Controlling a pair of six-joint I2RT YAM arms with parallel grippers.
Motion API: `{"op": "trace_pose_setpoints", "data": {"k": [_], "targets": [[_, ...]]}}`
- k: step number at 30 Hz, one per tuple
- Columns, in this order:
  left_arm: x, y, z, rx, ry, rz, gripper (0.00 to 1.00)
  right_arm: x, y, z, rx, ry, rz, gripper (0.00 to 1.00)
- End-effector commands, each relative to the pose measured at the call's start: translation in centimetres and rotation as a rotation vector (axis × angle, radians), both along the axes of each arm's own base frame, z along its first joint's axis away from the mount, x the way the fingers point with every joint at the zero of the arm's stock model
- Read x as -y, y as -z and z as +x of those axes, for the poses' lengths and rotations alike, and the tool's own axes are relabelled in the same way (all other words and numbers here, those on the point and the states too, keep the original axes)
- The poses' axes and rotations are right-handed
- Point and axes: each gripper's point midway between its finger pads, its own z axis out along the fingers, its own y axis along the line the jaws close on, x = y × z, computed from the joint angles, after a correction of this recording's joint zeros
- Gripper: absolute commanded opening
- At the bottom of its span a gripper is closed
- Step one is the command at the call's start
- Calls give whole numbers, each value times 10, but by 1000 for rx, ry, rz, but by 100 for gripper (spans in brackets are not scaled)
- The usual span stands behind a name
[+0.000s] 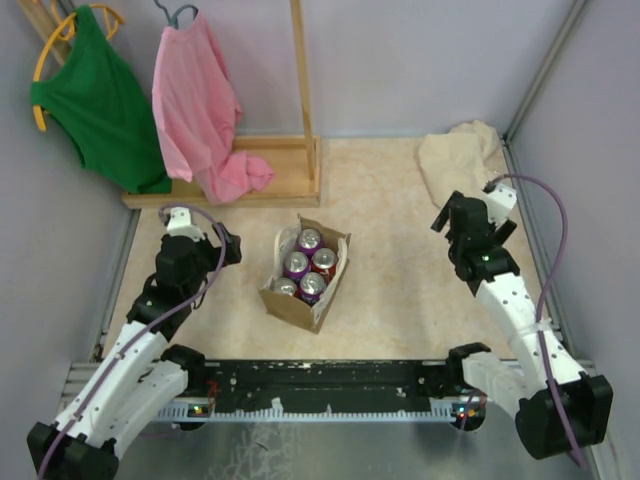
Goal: Take the beverage out of the canvas bag
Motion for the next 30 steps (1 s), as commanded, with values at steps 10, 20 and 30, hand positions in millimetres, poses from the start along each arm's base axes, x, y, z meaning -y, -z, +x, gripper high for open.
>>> {"op": "trace_pose_setpoints", "data": {"k": [10,20,30], "targets": [[12,-37,19,97,32,-16,100,-66,-31,43,262,-239,268,99],[14,-32,28,102,35,1,100,-120,-143,35,300,-422,-74,87],[18,-29,30,82,54,5,100,-223,-189,26,330,-643,-145,80]]}}
